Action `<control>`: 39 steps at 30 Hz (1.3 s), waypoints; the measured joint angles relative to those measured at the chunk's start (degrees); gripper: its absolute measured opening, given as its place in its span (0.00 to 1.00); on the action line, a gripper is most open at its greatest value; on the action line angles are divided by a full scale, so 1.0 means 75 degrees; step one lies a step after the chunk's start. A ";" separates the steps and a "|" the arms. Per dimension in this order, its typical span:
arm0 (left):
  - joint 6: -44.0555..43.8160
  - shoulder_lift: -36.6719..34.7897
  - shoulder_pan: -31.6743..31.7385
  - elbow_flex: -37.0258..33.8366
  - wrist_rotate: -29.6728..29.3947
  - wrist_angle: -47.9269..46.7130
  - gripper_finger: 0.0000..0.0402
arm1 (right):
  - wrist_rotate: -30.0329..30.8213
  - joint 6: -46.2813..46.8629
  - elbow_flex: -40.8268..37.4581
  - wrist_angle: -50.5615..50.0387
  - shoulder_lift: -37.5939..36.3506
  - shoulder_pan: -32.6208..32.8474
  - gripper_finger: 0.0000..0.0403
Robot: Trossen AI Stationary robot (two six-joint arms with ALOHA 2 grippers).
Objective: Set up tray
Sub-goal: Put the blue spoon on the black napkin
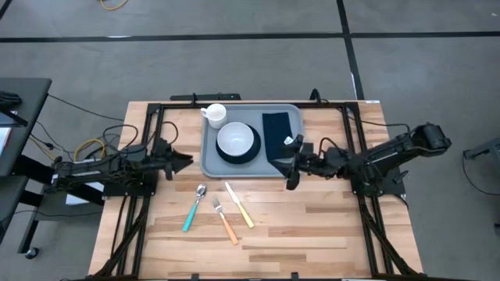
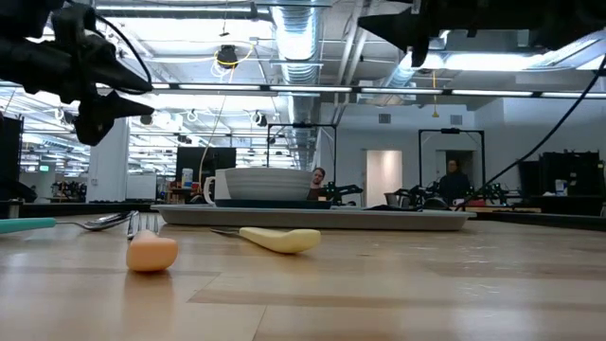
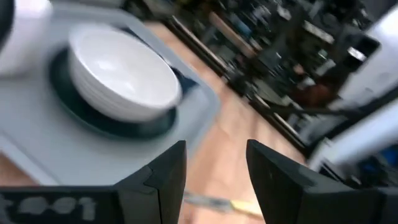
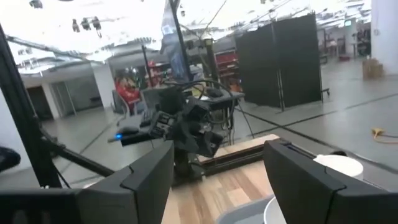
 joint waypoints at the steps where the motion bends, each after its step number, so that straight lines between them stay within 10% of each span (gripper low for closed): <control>1: -0.0109 0.0007 -0.0032 0.0000 0.0207 -0.0020 0.39 | 0.0001 -0.0002 0.0073 -0.0140 0.0038 0.0000 0.60; 14: -0.2242 0.0642 -0.1260 -0.0006 0.0889 -0.0914 0.39 | 0.0001 -0.0419 0.0328 -0.0825 0.0041 -0.0006 0.59; 28: -0.4530 0.3757 -0.3915 0.1058 -0.0599 -0.0063 0.39 | 0.0001 -0.0832 0.0333 -0.1407 -0.0189 -0.0065 0.59; 39: -0.6418 0.6722 -0.5163 0.2894 -0.1353 -0.2499 0.39 | 0.0003 -0.0896 0.0334 -0.2273 -0.0900 -0.0380 0.59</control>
